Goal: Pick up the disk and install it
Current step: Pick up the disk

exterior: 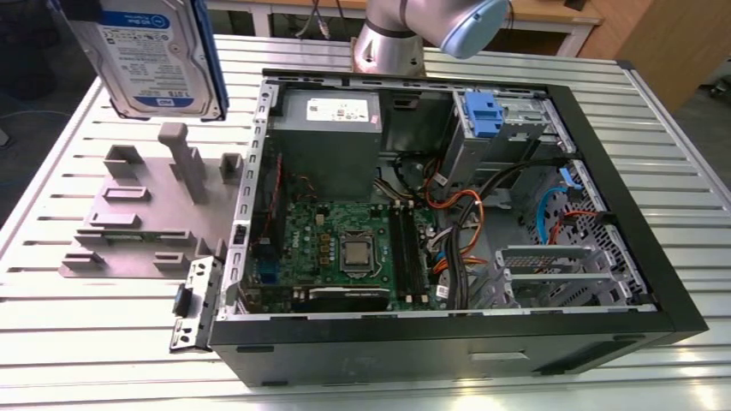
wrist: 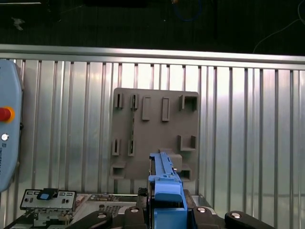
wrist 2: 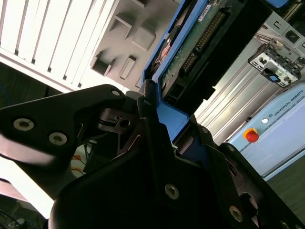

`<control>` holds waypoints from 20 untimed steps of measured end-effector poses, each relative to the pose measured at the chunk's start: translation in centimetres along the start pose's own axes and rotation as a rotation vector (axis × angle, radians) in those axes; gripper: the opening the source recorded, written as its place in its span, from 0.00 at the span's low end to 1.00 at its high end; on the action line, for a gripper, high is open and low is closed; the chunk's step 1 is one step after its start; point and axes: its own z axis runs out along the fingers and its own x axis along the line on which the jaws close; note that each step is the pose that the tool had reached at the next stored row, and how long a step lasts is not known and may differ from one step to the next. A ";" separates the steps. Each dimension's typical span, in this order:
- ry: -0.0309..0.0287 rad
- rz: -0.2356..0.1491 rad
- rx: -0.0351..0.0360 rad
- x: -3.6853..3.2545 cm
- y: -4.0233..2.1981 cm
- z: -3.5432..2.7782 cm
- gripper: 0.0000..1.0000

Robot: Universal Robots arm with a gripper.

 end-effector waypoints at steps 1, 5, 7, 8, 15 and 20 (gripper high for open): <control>0.0000 0.000 -0.0001 0.00 -0.04 0.00 0.36; 0.0000 0.000 0.0000 0.00 -0.17 0.00 0.36; 0.0001 0.000 -0.0001 0.00 -0.25 -0.01 0.36; 0.0000 0.000 0.0000 0.00 -0.29 -0.01 0.36; 0.0000 0.000 0.0000 0.01 -0.85 -0.03 0.36; 0.0001 0.000 -0.0001 0.02 -1.28 -0.04 0.36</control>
